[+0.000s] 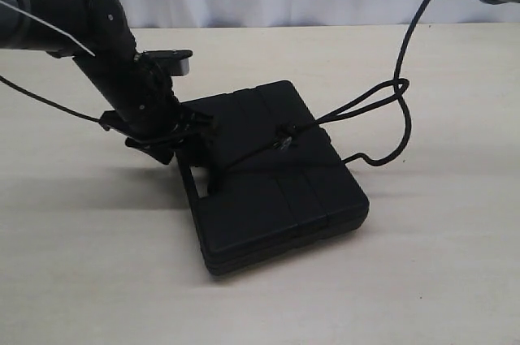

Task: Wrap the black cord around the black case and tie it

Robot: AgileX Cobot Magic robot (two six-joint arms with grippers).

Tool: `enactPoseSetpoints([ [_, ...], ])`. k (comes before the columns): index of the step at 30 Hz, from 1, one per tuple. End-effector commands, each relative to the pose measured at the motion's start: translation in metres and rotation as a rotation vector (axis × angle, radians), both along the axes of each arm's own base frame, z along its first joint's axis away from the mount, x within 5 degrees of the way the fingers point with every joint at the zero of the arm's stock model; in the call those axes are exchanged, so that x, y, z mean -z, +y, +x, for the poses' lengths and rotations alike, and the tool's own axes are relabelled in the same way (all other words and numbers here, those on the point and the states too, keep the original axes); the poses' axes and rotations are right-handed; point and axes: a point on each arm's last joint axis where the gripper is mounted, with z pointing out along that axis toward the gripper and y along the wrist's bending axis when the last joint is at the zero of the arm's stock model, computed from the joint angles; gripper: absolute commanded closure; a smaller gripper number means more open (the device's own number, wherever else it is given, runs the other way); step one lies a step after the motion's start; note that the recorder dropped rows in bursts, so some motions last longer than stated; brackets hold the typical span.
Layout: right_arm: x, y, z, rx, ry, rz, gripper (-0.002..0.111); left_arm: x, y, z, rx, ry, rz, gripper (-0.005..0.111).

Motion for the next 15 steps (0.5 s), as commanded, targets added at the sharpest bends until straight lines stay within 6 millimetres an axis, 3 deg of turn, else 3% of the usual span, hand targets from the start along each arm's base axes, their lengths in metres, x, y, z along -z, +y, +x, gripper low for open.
enactPoseSetpoints([
  [1,-0.001,-0.001,0.000,-0.007,-0.003,-0.004,0.104,-0.009,0.007,-0.002,-0.001,-0.032,0.078,0.058],
  [6,-0.001,-0.001,0.000,-0.006,-0.002,-0.003,0.104,-0.003,-0.002,0.001,-0.089,-0.011,-0.031,0.058],
  [15,-0.001,0.001,-0.001,-0.034,-0.002,-0.008,0.104,0.025,-0.006,0.001,-0.081,0.057,-0.003,0.058],
])
